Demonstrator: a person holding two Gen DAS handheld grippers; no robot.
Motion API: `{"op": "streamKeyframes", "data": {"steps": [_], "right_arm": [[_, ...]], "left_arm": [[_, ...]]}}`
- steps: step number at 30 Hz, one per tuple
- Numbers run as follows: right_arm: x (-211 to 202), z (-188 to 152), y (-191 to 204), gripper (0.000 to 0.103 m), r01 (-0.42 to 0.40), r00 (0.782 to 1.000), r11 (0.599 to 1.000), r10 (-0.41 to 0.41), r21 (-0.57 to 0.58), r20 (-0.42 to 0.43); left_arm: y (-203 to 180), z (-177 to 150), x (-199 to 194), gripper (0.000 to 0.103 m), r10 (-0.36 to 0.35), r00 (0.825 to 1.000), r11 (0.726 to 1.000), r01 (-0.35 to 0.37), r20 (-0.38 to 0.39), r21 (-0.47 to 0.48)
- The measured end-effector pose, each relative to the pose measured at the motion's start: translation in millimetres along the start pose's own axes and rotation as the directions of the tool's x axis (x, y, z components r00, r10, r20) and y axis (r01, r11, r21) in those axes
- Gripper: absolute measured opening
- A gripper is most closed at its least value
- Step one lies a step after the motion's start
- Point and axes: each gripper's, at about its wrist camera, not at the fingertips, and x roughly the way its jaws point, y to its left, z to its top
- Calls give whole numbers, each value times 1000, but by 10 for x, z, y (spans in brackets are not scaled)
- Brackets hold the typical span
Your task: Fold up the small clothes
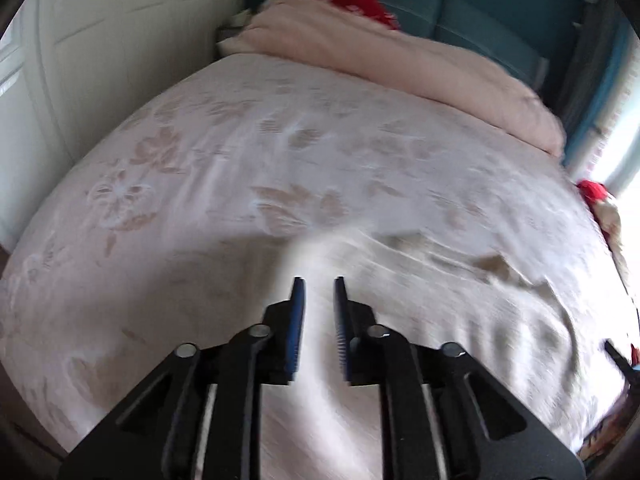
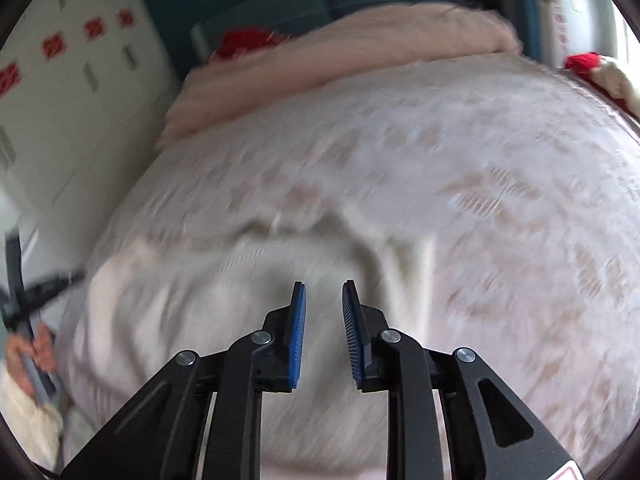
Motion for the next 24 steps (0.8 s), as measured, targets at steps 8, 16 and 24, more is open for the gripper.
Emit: {"op": "streamKeyframes", "data": {"steps": [8, 16, 24], "right_arm": [[121, -487, -490, 15, 55, 992, 988, -38, 145, -120], [316, 243, -282, 65, 92, 995, 996, -91, 19, -45], [1202, 496, -364, 13, 33, 982, 991, -8, 129, -191]], "left_arm": [[-22, -704, 364, 28, 27, 982, 999, -23, -189, 24], [112, -420, 184, 49, -32, 994, 993, 20, -100, -114], [160, 114, 845, 1, 17, 992, 995, -29, -127, -92]]}}
